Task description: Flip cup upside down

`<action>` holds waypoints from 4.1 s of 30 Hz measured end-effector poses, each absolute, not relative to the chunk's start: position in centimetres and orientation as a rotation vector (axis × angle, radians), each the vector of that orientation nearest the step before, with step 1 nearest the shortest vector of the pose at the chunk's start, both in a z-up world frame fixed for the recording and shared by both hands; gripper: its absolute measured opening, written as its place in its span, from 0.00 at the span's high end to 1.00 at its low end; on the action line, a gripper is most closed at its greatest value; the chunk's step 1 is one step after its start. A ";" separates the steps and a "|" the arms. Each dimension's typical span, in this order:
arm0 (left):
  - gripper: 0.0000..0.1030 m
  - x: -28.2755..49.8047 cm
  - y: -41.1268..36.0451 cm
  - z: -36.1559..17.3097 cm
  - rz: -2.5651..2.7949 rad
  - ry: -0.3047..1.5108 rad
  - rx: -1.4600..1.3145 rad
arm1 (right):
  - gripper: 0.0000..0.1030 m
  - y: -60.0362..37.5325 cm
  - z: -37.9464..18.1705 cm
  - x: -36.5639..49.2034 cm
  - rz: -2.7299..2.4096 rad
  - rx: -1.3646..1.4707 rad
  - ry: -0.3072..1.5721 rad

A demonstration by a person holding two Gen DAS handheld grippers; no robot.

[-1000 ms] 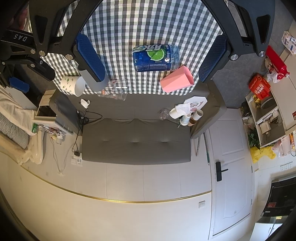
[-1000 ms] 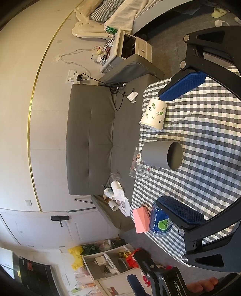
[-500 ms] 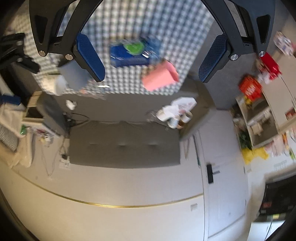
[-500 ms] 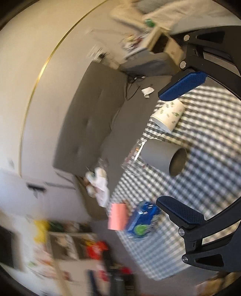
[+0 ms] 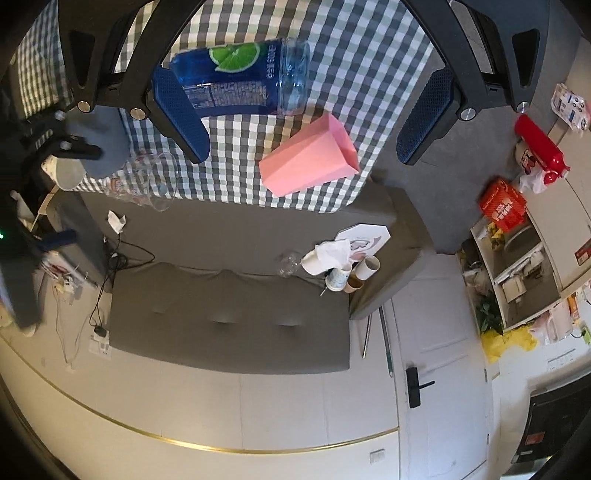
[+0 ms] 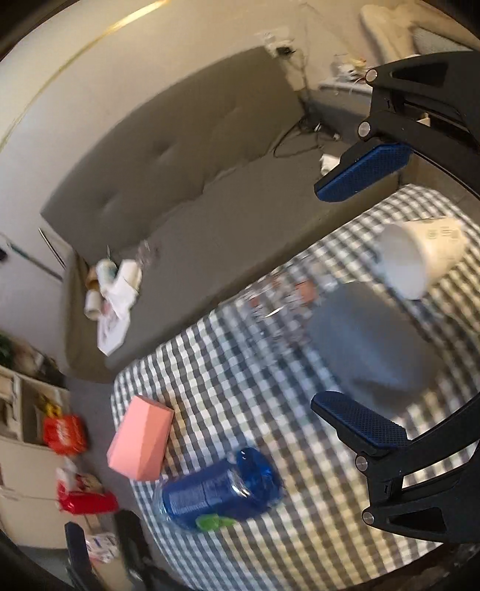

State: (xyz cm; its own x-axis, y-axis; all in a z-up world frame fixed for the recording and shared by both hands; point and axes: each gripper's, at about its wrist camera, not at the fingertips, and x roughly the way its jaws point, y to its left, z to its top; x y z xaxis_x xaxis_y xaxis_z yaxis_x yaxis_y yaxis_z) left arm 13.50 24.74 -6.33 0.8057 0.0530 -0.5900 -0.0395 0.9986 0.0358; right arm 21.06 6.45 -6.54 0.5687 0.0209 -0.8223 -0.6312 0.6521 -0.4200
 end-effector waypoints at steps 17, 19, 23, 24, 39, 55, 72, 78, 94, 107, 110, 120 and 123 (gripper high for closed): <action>0.00 14.8 26.3 -8.3 0.052 0.668 0.025 | 0.13 10.8 -15.0 28.7 0.483 -0.966 1.099; 0.00 14.8 26.5 -8.4 0.052 0.669 0.026 | 0.16 11.0 -15.3 28.8 0.490 -0.968 1.103; 0.00 14.8 26.6 -8.4 0.059 0.669 0.032 | 0.22 11.8 -14.9 29.4 0.477 -0.953 1.086; 0.00 14.8 26.7 -8.3 0.064 0.668 0.027 | 0.23 12.0 -14.8 29.4 0.477 -0.952 1.080; 0.00 11.7 27.0 -3.3 0.121 0.596 -0.045 | 0.27 12.3 -2.6 23.4 0.487 -0.740 0.977; 0.00 5.0 26.2 -0.6 0.134 0.598 -0.019 | 0.27 5.5 -6.5 7.6 0.356 -0.027 1.315; 0.00 4.6 23.1 -4.1 0.085 0.708 0.099 | 0.34 1.5 -13.8 10.4 0.097 0.243 1.235; 0.00 5.1 21.7 -4.6 0.067 0.714 0.144 | 0.34 1.0 -13.7 11.0 0.128 0.239 1.194; 0.00 3.5 16.8 -1.3 -0.045 0.658 0.081 | 0.13 -4.2 -2.6 2.9 0.029 0.049 0.809; 0.00 3.6 9.1 -9.7 -0.157 0.862 0.076 | 0.13 -8.9 -2.2 0.5 -0.091 0.049 0.758; 0.00 4.0 8.6 -11.0 -0.172 0.893 0.080 | 0.13 -8.8 -2.6 0.6 -0.079 0.031 0.765; 0.26 4.6 6.3 -13.5 -0.250 0.949 0.134 | 0.13 -9.4 -4.0 1.8 -0.075 0.011 0.797; 0.35 4.6 5.9 -14.3 -0.249 0.976 0.173 | 0.13 -9.8 -3.8 1.9 -0.080 0.025 0.790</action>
State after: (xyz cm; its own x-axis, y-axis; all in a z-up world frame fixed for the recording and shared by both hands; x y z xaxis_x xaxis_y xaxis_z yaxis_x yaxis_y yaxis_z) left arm 4.62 5.94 -14.28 0.5354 -0.1307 -0.8344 0.2857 0.9578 0.0333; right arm 1.87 -9.81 -3.85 0.7007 -0.0625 -0.7107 0.0816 0.9966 -0.0072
